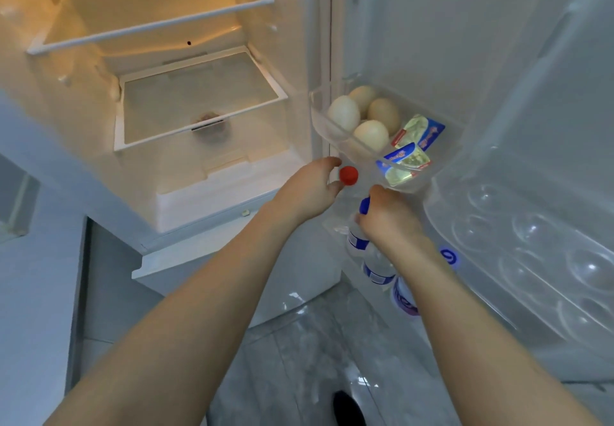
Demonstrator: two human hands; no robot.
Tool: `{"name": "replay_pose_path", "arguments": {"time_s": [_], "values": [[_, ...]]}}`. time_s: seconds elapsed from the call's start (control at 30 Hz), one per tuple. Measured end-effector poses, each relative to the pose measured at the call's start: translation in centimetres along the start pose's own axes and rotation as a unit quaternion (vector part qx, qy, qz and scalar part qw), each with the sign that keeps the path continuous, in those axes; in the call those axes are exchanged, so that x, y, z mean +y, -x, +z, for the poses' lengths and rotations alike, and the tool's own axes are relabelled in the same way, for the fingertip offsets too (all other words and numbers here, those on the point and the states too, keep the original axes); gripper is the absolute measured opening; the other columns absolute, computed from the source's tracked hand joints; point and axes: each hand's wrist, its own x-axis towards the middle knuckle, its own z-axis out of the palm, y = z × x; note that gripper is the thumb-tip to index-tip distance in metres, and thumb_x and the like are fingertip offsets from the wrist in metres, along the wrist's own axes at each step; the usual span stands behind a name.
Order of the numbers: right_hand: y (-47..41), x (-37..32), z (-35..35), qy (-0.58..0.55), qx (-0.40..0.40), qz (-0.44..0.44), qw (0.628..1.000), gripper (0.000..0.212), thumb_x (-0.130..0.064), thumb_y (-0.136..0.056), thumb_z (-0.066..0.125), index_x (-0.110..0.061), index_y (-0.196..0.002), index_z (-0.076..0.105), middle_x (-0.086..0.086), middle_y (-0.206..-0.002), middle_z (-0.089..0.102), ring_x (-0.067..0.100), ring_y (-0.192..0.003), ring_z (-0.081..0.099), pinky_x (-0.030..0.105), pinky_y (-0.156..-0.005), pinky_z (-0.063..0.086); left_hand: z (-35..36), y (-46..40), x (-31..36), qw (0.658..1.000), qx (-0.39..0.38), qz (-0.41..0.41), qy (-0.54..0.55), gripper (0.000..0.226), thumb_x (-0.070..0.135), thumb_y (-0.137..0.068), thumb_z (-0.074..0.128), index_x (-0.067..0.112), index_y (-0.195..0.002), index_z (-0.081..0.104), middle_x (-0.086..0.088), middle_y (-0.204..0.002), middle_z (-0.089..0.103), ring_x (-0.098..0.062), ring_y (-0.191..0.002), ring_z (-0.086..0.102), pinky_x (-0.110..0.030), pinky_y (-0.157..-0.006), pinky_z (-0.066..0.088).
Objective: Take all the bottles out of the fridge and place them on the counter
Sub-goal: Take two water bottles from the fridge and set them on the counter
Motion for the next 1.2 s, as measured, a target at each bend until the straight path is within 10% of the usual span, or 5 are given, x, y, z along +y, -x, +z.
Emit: {"name": "replay_pose_path", "arguments": {"time_s": [0.13, 0.7, 0.87, 1.2], "values": [[0.0, 0.3, 0.3, 0.009, -0.014, 0.0, 1.0, 0.028, -0.014, -0.097, 0.049, -0.003, -0.124, 0.047, 0.018, -0.119, 0.057, 0.034, -0.109, 0.056, 0.028, -0.072, 0.033, 1.4, -0.7, 0.7, 0.999, -0.01, -0.001, 0.035, 0.028, 0.022, -0.095, 0.052, 0.011, -0.12, 0.055, -0.01, -0.115, 0.064, -0.029, -0.102, 0.058, -0.033, -0.08, 0.046], [0.4, 0.5, 0.0, -0.025, -0.003, 0.002, 1.0, 0.009, -0.016, -0.1, 0.045, -0.011, -0.096, 0.04, 0.02, -0.111, 0.059, 0.036, -0.104, 0.057, 0.028, -0.069, 0.032, 3.7, 2.0, -0.9, 0.985, 0.068, -0.045, 0.152, 0.02, 0.023, -0.096, 0.053, 0.014, -0.111, 0.044, -0.005, -0.097, 0.059, -0.026, -0.087, 0.055, -0.037, -0.073, 0.044], [1.4, 0.1, -0.9, -0.044, 0.016, -0.024, 0.999, 0.024, -0.023, -0.103, 0.037, -0.02, -0.079, 0.04, 0.003, -0.076, 0.043, 0.023, -0.082, 0.043, 0.016, -0.049, 0.034, 2.5, 4.4, -1.4, 0.96, 0.179, -0.041, 0.209, 0.025, 0.024, -0.096, 0.057, 0.015, -0.118, 0.047, 0.004, -0.105, 0.06, -0.014, -0.094, 0.055, -0.025, -0.077, 0.038], [4.4, -3.1, 1.2, -0.041, 0.181, -0.097, 0.978, 0.021, -0.022, -0.097, 0.052, -0.006, -0.109, 0.046, 0.019, -0.103, 0.062, 0.041, -0.095, 0.058, 0.039, -0.069, 0.038, -2.6, 10.2, -2.1, 0.922, 0.307, -0.052, 0.229, 0.024, 0.021, -0.093, 0.058, 0.019, -0.115, 0.048, 0.01, -0.108, 0.061, -0.017, -0.102, 0.059, -0.033, -0.088, 0.046]]}}
